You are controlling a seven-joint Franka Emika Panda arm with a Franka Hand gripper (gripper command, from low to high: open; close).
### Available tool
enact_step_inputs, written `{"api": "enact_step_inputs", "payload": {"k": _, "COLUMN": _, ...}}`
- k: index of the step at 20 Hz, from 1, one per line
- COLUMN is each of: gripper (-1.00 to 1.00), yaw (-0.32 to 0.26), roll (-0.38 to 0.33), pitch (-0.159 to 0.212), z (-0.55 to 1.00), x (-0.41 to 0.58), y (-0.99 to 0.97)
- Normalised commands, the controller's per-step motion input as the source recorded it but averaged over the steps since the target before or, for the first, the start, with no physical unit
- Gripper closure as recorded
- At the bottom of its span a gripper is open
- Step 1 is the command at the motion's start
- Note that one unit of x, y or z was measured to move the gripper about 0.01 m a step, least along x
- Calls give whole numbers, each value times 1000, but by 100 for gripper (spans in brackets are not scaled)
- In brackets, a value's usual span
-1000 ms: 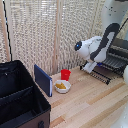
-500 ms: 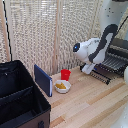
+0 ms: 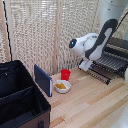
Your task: Gently stretch your hand towards the oven tray's handle, obtaining a firm grip, and draw it cautiously out of the oven. Transition your grip to the hot dog bowl, gingerly seizing the edge, and elevate it from the surface. Hover the bowl over the tray, delicately lower it, and temper your grip, establishing the bowl's equilibrium.
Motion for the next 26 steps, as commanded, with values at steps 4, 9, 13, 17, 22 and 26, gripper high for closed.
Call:
{"api": "enact_step_inputs", "payload": {"k": 4, "gripper": -100, "yaw": -239, "roll": 112, "pitch": -39, "z": 683, "x": 0, "y": 274}}
{"api": "enact_step_inputs", "payload": {"k": 9, "gripper": -100, "yaw": -253, "roll": 159, "pitch": -36, "z": 573, "x": 0, "y": 226}}
{"api": "enact_step_inputs", "payload": {"k": 13, "gripper": -100, "yaw": -258, "roll": 190, "pitch": -24, "z": 496, "x": -3, "y": 195}}
{"api": "enact_step_inputs", "payload": {"k": 17, "gripper": -100, "yaw": -261, "roll": 220, "pitch": -10, "z": 419, "x": -14, "y": 172}}
{"api": "enact_step_inputs", "payload": {"k": 22, "gripper": -100, "yaw": -241, "roll": 242, "pitch": -16, "z": 372, "x": -23, "y": 241}}
{"api": "enact_step_inputs", "payload": {"k": 26, "gripper": -100, "yaw": -229, "roll": 246, "pitch": -48, "z": 292, "x": -32, "y": 321}}
